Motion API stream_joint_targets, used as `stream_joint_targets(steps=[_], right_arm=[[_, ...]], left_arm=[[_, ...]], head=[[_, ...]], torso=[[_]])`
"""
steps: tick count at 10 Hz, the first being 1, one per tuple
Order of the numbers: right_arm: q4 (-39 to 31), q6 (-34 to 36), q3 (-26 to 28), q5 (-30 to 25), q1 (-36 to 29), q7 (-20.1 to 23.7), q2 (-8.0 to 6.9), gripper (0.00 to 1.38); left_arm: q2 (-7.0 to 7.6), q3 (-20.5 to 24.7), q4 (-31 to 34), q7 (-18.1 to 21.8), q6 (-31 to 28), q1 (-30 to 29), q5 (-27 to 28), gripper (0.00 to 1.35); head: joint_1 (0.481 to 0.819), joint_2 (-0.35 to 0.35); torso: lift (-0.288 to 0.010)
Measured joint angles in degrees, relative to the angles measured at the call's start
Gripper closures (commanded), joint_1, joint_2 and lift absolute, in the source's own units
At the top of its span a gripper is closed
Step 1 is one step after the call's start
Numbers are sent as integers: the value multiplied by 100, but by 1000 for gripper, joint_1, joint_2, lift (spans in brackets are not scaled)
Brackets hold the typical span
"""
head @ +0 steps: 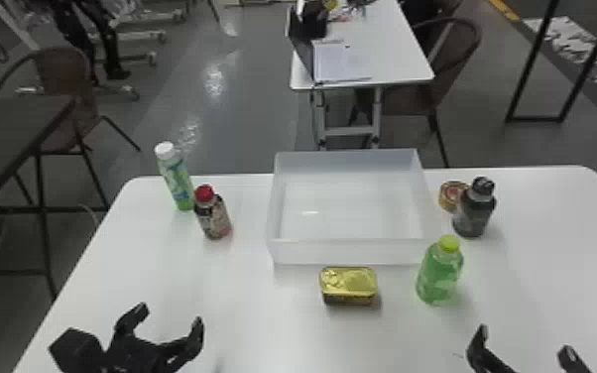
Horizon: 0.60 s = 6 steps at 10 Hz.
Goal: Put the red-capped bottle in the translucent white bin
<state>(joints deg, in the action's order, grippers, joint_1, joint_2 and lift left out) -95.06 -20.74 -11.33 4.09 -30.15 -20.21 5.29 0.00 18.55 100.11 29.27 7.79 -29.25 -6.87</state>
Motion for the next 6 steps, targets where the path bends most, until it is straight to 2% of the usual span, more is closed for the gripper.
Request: stream_joint_targets(steps=[4,6], right_arm=[[12,0,0,42,9,22,16,151],[26,0,-3,48,25,39,16,151]], left_arm=[[0,170,-317,20,-216,492,119,117],[0,108,-820,37,-326,963,-60,117]], head=[[695,155],[695,147]], torso=[[-76],[-76]])
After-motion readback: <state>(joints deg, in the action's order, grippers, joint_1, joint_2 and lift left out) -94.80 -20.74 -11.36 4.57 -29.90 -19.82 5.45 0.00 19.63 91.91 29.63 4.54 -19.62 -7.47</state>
